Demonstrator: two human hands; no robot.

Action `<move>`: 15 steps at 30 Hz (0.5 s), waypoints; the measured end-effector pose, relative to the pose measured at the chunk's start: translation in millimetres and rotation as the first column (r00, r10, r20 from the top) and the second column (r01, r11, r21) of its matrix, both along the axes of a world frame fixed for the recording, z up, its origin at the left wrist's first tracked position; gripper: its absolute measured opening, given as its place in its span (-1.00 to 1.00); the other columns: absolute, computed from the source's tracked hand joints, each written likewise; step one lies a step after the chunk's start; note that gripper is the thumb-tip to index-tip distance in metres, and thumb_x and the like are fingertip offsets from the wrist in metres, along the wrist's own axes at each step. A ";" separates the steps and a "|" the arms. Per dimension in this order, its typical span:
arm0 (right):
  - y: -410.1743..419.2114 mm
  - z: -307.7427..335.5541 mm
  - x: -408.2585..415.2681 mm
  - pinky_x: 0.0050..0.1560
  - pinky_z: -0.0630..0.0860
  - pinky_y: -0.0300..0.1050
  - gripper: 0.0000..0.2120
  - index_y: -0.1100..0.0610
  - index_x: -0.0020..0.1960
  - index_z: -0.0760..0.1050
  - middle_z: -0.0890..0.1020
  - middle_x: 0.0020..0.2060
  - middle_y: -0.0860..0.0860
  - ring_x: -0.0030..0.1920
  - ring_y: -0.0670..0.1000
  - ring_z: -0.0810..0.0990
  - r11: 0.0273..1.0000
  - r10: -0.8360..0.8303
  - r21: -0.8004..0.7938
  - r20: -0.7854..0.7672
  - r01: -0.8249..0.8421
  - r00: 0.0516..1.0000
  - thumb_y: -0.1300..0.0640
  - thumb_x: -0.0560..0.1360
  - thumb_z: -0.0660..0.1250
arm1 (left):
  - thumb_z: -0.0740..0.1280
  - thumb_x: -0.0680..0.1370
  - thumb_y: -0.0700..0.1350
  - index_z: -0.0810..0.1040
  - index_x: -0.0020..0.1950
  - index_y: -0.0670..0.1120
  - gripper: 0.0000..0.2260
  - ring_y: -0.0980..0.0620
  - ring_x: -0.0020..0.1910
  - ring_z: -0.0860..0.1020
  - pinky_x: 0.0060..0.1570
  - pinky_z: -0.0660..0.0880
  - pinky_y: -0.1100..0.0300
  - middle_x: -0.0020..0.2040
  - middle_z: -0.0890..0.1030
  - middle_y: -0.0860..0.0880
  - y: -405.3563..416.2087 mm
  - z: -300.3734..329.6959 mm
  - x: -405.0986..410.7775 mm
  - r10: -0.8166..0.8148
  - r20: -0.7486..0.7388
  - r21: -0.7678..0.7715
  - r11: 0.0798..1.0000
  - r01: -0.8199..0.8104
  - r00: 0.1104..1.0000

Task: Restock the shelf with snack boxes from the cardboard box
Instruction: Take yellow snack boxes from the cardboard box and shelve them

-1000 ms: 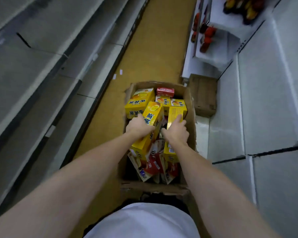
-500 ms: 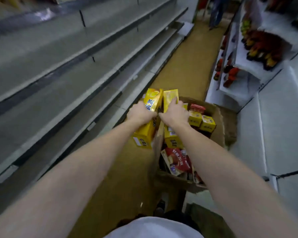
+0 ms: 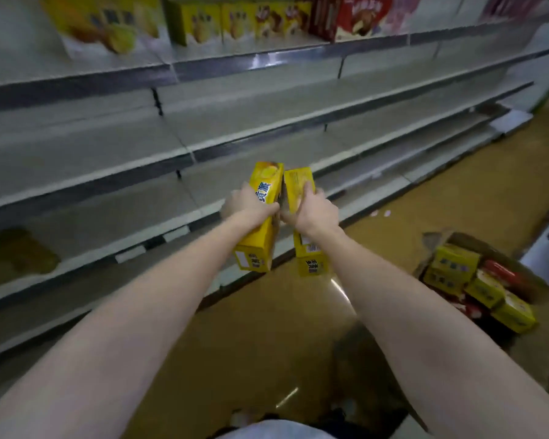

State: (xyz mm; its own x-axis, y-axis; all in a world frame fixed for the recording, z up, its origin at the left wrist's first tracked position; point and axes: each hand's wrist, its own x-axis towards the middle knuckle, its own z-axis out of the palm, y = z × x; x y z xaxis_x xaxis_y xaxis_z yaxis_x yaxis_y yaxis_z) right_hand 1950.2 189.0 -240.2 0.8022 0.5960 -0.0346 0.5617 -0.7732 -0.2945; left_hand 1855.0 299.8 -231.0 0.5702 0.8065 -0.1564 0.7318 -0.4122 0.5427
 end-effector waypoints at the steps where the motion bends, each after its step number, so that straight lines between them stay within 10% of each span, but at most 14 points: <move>1: 13.4 4.2 -10.2 0.14 0.47 0.08 -0.04 0.08 0.58 0.05 0.43 0.32 0.16 0.26 0.23 0.52 0.999 0.040 0.007 -0.007 -0.040 0.999 -0.38 0.40 0.34 | 0.43 0.38 0.26 0.41 0.32 -0.09 -0.35 -0.19 0.20 0.53 0.07 0.47 0.04 0.23 0.55 -0.12 12.1 2.4 -16.1 0.041 0.015 0.006 0.999 -0.041 0.999; 15: 154.8 102.0 -127.4 -0.08 0.40 -0.04 -0.31 0.02 0.35 0.36 0.58 0.13 0.17 0.14 0.23 0.58 0.870 0.455 0.203 0.023 -0.450 0.890 -0.31 0.35 0.39 | 0.42 0.44 0.24 0.35 0.39 -0.11 -0.33 -0.20 0.26 0.50 0.14 0.45 0.02 0.29 0.51 -0.16 107.9 83.1 -178.2 0.399 0.087 0.141 0.902 -0.408 0.913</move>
State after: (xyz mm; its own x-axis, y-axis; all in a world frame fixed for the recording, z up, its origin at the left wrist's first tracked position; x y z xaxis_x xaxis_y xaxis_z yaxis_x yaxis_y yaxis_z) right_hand 1822.9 343.8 -138.2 0.4435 0.8901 0.1055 0.8264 -0.3605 -0.4325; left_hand 1676.8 407.8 -147.9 0.1946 0.9808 0.0088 0.8239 -0.1683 0.5412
